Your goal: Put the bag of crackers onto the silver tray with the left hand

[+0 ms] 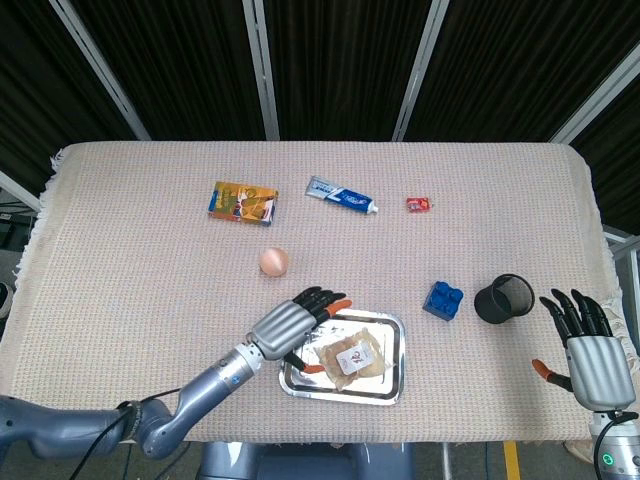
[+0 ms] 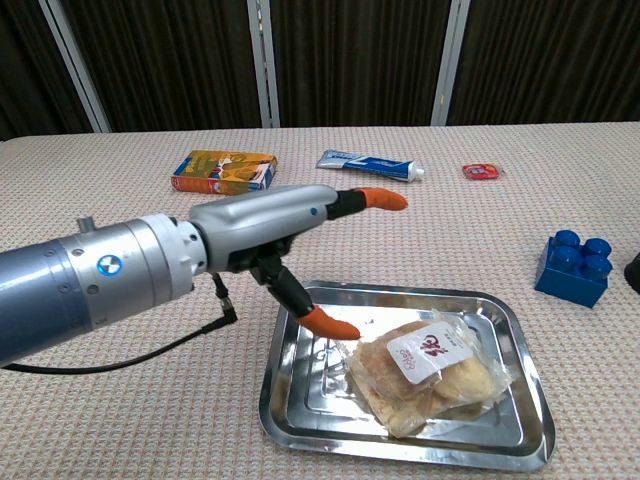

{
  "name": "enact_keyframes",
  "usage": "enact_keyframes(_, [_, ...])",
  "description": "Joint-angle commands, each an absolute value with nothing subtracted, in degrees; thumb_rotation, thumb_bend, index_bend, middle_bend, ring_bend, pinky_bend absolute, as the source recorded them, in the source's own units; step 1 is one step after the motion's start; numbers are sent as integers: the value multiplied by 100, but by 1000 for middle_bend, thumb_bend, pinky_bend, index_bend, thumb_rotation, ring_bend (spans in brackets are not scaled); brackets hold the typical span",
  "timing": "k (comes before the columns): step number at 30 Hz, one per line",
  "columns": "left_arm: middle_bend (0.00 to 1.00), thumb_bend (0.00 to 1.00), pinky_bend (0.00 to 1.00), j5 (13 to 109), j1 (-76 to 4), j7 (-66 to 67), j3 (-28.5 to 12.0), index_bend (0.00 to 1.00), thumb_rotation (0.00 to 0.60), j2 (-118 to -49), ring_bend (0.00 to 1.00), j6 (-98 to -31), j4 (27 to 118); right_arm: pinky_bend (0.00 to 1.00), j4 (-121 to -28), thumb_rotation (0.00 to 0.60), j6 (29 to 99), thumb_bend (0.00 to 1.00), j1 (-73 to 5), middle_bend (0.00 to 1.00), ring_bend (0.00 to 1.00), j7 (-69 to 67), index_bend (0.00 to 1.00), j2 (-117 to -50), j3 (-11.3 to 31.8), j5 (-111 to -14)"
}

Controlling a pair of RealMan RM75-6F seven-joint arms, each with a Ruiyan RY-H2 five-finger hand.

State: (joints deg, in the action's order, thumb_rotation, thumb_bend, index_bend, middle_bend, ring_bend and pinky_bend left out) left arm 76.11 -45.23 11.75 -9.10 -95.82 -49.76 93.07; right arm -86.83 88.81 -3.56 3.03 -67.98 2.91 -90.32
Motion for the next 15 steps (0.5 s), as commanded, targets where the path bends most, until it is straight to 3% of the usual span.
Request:
enact_keyframes(1, [0,0,0,7518,-4338,1402,-834,1,489,-9244,0,-5233,9578,95,-8661,600,8868,0,-370,79,0,272,138,-6809,296,-9035])
enact_keyframes(15, [0,19,0,7761,-3012,1919,-265,152,493,-7394,0,-7030,10697,96,-8492,600,8762,0,-462,79,0,70,138,-6874,328,-9028])
